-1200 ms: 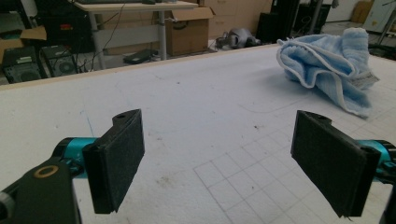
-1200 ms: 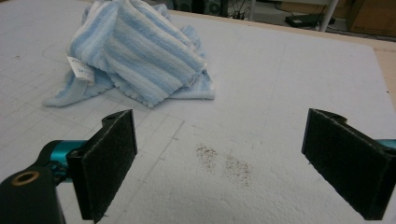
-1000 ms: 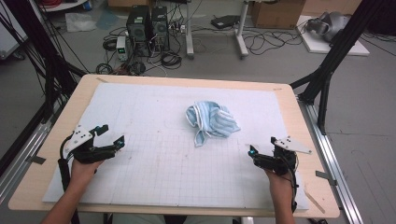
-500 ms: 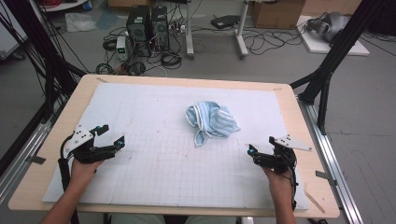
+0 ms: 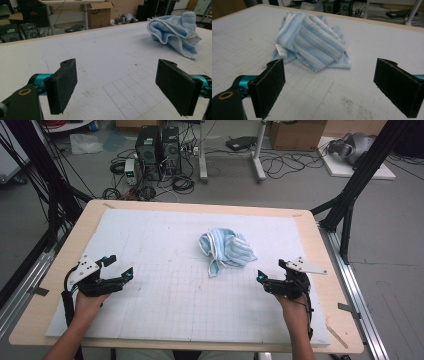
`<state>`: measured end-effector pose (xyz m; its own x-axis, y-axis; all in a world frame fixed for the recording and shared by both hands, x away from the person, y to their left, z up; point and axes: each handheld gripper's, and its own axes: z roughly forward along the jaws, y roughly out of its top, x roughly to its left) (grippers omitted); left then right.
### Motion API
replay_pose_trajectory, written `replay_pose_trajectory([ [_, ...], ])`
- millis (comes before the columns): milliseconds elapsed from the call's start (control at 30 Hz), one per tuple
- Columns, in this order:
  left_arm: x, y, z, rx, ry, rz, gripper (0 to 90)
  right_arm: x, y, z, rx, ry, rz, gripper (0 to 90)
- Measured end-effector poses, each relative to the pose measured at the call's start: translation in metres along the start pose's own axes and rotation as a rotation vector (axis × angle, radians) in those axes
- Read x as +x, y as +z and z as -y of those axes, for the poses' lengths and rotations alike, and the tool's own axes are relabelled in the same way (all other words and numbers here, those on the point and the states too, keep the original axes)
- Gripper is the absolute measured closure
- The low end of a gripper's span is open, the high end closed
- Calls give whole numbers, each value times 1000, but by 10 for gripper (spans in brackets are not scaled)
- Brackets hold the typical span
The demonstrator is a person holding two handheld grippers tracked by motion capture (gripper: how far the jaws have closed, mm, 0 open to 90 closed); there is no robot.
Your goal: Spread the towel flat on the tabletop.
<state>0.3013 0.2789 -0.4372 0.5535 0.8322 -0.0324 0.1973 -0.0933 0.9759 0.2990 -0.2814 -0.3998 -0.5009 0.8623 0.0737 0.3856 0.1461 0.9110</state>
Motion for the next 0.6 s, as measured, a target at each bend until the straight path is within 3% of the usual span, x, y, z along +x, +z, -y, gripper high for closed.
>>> replay_pose_trajectory([
  [267, 0, -1, 0, -1, 0, -1, 181, 11, 26, -27, 8, -77, -48, 93],
  [400, 0, 1, 0, 1, -4, 2, 182, 17, 47, -42, 46, -113, -78, 93],
  [500, -1, 1, 0, 1, -3, 6, 183, 19, 69, -52, 87, -150, -77, 93],
  [533, -1, 2, 0, 1, -3, 7, 183, 20, 83, -56, 116, -155, -75, 93],
  [600, -1, 2, 0, 1, -7, 8, 184, 20, 91, -57, 129, -158, -72, 93],
])
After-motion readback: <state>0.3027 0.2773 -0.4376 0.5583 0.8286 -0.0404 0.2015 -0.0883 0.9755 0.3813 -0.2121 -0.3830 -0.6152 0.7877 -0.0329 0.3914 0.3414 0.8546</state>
